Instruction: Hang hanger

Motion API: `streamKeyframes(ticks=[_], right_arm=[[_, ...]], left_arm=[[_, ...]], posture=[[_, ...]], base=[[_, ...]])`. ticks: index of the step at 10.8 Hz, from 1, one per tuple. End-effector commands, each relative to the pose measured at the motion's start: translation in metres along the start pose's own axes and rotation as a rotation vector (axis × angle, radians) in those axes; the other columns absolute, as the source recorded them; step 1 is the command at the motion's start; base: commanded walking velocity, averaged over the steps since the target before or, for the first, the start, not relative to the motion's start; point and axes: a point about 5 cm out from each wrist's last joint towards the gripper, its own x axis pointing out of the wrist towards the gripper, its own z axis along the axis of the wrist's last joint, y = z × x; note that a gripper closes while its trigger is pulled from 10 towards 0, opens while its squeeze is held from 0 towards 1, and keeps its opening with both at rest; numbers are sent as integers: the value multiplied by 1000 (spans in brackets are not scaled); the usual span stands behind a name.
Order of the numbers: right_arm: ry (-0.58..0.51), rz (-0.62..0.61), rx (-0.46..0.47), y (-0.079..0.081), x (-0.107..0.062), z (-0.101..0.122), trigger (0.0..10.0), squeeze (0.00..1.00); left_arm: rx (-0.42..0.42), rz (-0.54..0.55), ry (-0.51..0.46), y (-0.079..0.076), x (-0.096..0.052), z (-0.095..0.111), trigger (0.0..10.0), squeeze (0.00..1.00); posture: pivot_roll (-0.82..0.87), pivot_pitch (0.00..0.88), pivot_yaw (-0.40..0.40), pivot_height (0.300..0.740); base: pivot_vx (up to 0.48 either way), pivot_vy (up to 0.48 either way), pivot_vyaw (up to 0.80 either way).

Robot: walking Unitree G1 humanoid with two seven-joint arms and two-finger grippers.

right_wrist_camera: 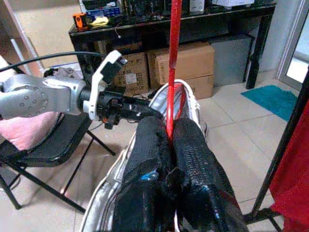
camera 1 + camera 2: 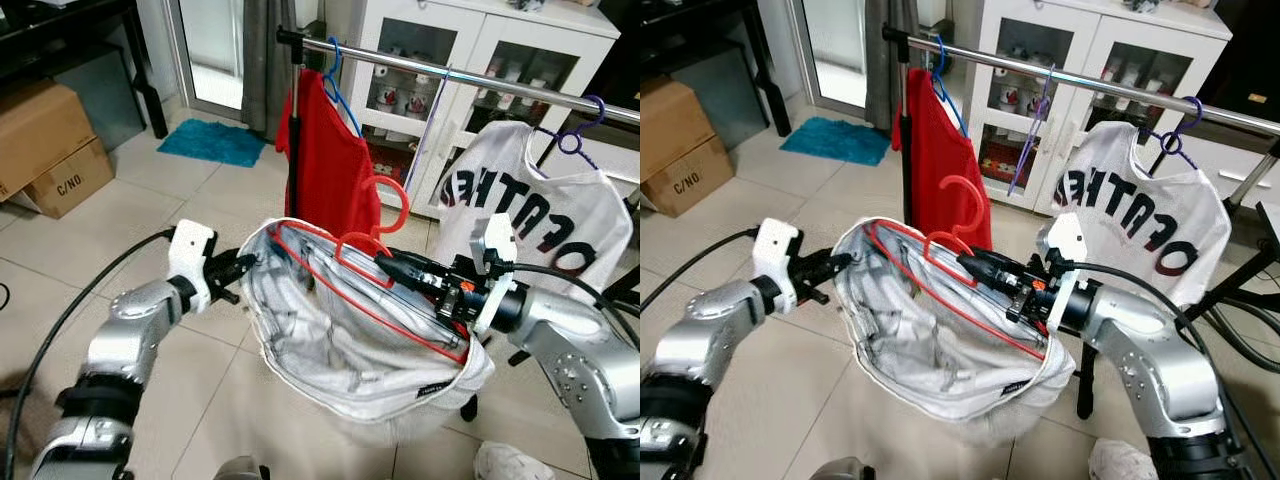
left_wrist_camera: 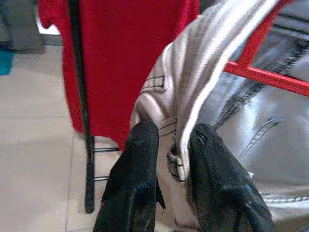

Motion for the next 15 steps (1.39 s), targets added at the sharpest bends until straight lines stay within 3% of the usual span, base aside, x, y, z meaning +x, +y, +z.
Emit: streamKeyframes(ticks=[1,6,8,9,10,11,12,13,14,15], right_arm=[[-56,40,-55,2,0,18,0,0],[-48,29,-68,-1,-4,21,0,0],[-22,56,-77,0,-3,19,0,0],[-23,56,-71,0,-4,17,0,0],[-18,51,-61,-2,-6,13,0,0],[-8,56,-61,-1,-7,12,0,0],[6,65,-64,0,-7,10,0,0],[-2,59,-59,-1,-7,9,0,0],[-25,49,-47,-2,-7,10,0,0],[-144,3,17,-1,-5,19,0,0]], left_arm=[[15,-7,-3,0,4,4,0,0],[20,48,-20,24,-6,13,0,0],[3,-43,-81,31,-15,33,0,0],[-95,-71,-170,36,-19,49,0,0],[-249,-116,-316,43,-24,71,0,0],[-312,-166,-370,46,-27,81,0,0],[-382,-367,-421,39,-35,101,0,0],[-421,-447,-435,36,-38,111,0,0],[-425,-393,-416,39,-35,109,0,0],[-339,-145,-277,49,-21,90,0,0]], posture=[[21,0,-60,740],[18,0,-54,740],[22,0,-57,740],[24,0,-55,740],[27,0,-53,740],[29,0,-52,740],[29,0,-48,740],[29,0,-43,740],[30,0,-42,740],[29,0,-40,740]], base=[[0,0,0],[0,0,0],[0,0,0],[0,0,0],[0,0,0],[0,0,0],[0,0,0],[0,0,0],[0,0,0],[0,0,0]])
